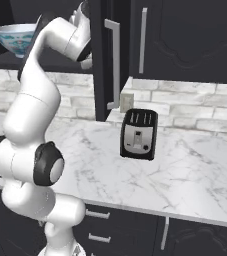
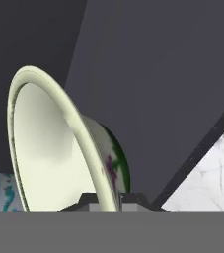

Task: Take the smaller bowl and place it next to the appetizer plate on the dining counter , and place the larger bowl next to the plate with cooked food.

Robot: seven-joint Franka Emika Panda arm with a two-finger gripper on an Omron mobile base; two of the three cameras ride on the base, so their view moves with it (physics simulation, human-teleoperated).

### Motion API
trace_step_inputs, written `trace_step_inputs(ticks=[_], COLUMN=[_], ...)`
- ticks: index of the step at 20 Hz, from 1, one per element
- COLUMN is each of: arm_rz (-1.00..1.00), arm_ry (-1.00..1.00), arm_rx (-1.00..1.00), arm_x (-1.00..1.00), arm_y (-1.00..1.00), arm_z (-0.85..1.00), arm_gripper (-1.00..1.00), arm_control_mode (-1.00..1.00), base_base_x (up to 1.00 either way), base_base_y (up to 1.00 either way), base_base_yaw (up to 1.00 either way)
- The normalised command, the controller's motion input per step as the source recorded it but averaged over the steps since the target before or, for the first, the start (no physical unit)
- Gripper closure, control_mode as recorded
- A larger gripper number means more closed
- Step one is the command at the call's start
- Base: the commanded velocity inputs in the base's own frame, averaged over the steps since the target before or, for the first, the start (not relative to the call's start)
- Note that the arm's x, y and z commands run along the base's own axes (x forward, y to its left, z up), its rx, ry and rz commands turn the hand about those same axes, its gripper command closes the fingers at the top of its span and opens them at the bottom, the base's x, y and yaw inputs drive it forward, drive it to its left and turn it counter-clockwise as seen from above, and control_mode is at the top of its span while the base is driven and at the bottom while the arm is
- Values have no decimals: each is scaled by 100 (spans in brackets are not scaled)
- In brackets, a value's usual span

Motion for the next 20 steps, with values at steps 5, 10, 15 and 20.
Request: trace_step_inputs(ticks=[5,10,15,20], arm_rz=[-2,-3,0,2], arm_ry=[0,3,17,21], arm_rx=[1,0,-1,-5], arm_x=[-100,-100,-100,-100], arm_y=[0,0,0,0], arm_z=[0,-7,-29,-58], arm_gripper=[100,100,100,100], arm_control_mode=[-100,-100,-100,-100], base_base_x=[0,0,0,0], base_base_y=[0,0,0,0], base_base_yaw=[0,0,0,0])
